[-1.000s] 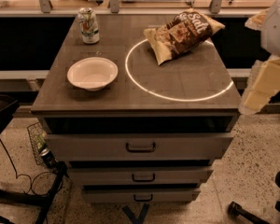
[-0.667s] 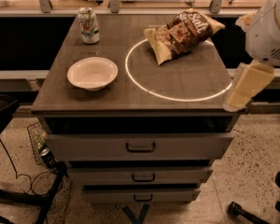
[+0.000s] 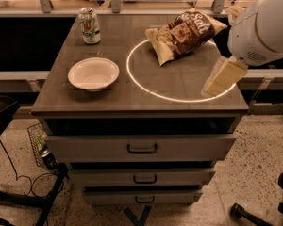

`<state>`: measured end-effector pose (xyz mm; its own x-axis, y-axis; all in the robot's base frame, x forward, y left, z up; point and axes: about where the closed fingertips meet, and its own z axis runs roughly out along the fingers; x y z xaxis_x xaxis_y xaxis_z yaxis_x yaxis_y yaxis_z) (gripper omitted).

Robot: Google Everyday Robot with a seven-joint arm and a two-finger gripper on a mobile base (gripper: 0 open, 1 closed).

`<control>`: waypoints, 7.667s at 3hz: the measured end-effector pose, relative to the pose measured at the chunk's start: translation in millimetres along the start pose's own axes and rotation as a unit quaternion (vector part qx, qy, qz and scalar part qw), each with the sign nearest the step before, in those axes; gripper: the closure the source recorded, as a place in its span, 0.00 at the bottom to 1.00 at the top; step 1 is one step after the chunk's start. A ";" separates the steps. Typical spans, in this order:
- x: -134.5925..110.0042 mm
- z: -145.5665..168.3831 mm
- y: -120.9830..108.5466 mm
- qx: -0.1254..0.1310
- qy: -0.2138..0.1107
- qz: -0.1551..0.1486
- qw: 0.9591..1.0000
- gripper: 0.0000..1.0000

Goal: Place brown chip bag into paper bowl

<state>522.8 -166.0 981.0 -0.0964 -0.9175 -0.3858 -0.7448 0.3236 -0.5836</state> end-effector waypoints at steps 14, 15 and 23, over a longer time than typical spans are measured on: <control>-1.6 261.8 -175.7 0.040 -0.142 -0.128 0.981 0.18; -8.3 271.9 -175.0 0.036 -0.149 -0.133 0.979 0.41; -73.9 171.3 -211.0 -0.005 -0.117 -0.154 0.981 1.00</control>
Offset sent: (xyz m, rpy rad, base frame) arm 0.1131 -0.0406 -0.0362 -0.0614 -0.1035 -0.0691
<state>800.2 -126.9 1010.3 0.2876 -0.8931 -0.3459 -0.7207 0.0361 -0.6923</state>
